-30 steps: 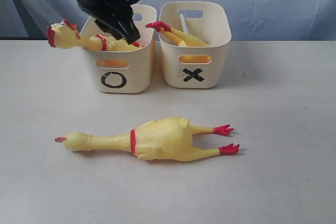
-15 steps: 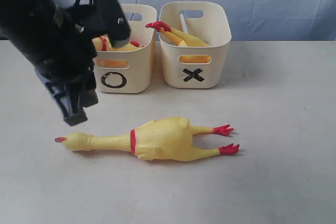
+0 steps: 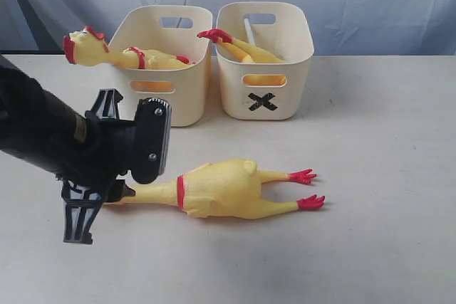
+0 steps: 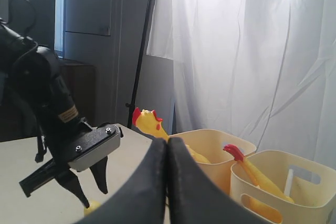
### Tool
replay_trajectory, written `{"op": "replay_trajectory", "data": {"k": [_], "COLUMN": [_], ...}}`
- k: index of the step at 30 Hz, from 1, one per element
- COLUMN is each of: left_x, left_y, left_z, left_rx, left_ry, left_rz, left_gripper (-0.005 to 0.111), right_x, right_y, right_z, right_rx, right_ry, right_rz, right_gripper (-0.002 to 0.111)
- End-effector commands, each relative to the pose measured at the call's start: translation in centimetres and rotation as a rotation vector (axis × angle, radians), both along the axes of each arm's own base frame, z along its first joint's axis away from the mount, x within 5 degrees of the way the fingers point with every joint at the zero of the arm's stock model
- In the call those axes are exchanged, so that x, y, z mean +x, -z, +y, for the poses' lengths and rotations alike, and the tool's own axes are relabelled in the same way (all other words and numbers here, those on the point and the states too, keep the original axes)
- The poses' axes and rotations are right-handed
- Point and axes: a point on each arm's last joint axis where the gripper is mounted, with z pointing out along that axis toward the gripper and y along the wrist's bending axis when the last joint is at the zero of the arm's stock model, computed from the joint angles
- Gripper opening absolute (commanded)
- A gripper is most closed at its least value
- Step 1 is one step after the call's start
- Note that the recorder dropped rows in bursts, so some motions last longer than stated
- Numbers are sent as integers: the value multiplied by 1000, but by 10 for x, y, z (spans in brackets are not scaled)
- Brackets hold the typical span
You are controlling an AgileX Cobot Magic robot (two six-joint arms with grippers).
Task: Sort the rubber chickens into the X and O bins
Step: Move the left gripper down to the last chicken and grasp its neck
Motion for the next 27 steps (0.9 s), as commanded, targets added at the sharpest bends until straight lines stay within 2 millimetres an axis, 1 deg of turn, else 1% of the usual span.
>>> {"op": "replay_trajectory", "data": {"k": [1,3,6,9,15,23,27], "left_x": [-1,1,5,8,15,30,34], "left_y": [7,12,19,28,45,58,68], "left_z": [-2,-4,-7,-10,-12,-6,-9], "left_rx": [-34,-33,-34,-38,-20,-37,-59], "left_ry": [17,14,16,5,-6,-63,-87], "left_rz": [-37,-33,-32,-26,2,-3,8], "left_gripper": [37,42,53,59,59,59,59], "right_x": [0,0,0,0,0,0,0], "right_y": [1,1,1,1,1,1,1], "right_z": [0,0,0,0,0,0,0], "right_rx": [-5,-5,-5,-5,-5,-5,-5], "right_ry": [7,7,7,7,7,9,9], "right_rz": [-3,-3,-3,-3,-3,-2,-2], "right_gripper": [-1,-1,-1,-1,-1,-1,-1]}}
